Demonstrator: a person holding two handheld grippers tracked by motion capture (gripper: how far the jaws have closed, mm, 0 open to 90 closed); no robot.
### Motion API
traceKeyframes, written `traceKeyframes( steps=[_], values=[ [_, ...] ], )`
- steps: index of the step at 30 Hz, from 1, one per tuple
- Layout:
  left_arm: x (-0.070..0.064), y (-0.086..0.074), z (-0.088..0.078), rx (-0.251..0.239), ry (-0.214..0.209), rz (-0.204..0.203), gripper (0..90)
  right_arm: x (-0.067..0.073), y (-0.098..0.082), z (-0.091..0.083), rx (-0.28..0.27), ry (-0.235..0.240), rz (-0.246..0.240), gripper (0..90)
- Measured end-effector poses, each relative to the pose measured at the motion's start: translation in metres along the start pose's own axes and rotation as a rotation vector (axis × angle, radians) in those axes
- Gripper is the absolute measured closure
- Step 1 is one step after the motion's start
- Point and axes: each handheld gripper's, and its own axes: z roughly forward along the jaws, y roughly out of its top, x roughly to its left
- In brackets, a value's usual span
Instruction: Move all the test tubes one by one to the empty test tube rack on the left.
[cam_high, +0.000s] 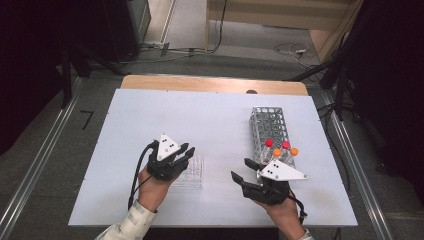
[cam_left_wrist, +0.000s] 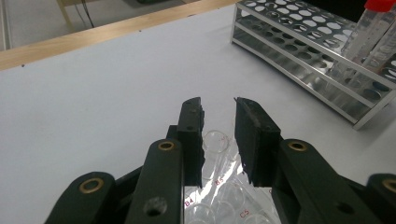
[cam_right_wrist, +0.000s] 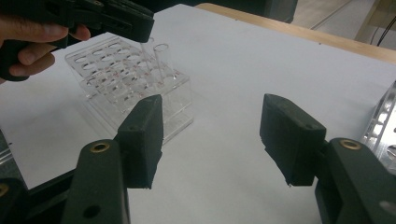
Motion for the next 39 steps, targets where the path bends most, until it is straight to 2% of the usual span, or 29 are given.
traceKeyframes(
  steps=[4, 6, 10, 14, 20, 31, 36, 39],
  values=[
    [0.002, 0.002, -0.004, -0.015, -0.023, -0.031, 69.6, -0.001, 0.0, -0.001, -0.003, -0.003, 0.0, 37.9],
    [0.003, 0.003, -0.006, -0.021, -0.038, -0.046, 64.2, -0.002, 0.0, -0.003, -0.004, -0.005, 0.005, 37.9],
    [0.003, 0.007, -0.008, -0.022, -0.068, -0.068, 44.0, -0.005, -0.003, -0.008, -0.004, -0.021, 0.009, 37.8],
    [0.003, 0.009, -0.011, -0.031, -0.061, -0.078, 32.9, -0.011, -0.005, -0.016, -0.014, -0.04, 0.018, 37.8],
    [0.003, 0.011, -0.013, -0.039, -0.047, -0.09, 30.2, -0.021, -0.011, -0.032, -0.022, -0.08, 0.038, 37.8],
    [0.004, 0.011, -0.014, -0.042, -0.033, -0.088, 28.5, -0.036, -0.02, -0.052, -0.033, -0.148, 0.067, 38.1],
    [0.004, 0.012, -0.014, -0.046, -0.033, -0.089, 27.2, -0.048, -0.028, -0.048, -0.034, -0.22, 0.081, 38.5],
    [0.003, 0.011, -0.014, -0.043, -0.032, -0.083, 27.2, -0.059, -0.037, -0.039, -0.035, -0.258, 0.114, 39.6]
  ],
)
